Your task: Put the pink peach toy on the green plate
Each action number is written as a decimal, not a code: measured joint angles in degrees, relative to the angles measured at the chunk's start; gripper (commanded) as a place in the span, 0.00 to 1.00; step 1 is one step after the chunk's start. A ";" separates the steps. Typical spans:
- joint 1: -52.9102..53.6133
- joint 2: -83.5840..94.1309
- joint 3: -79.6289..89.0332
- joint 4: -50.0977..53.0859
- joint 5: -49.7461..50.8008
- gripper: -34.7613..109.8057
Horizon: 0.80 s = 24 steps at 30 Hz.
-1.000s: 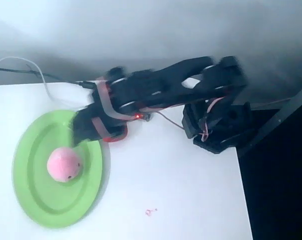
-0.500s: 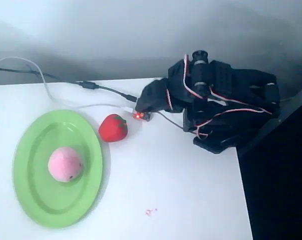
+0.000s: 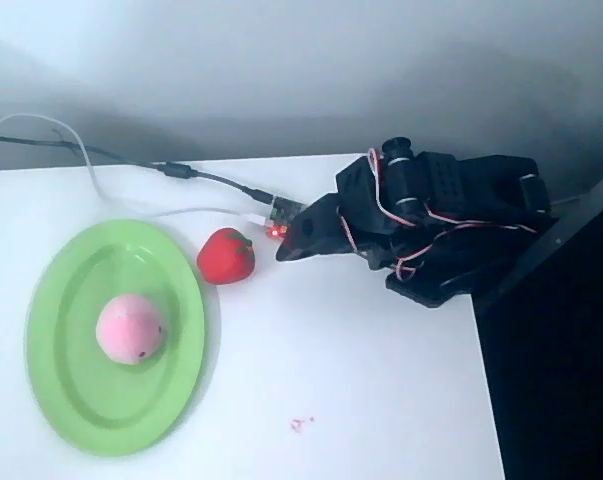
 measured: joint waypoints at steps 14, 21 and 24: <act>-7.38 0.26 10.63 -3.96 3.60 0.24; 0.44 0.26 10.20 -3.87 -4.04 0.24; 0.53 0.26 10.63 -4.39 -3.34 0.24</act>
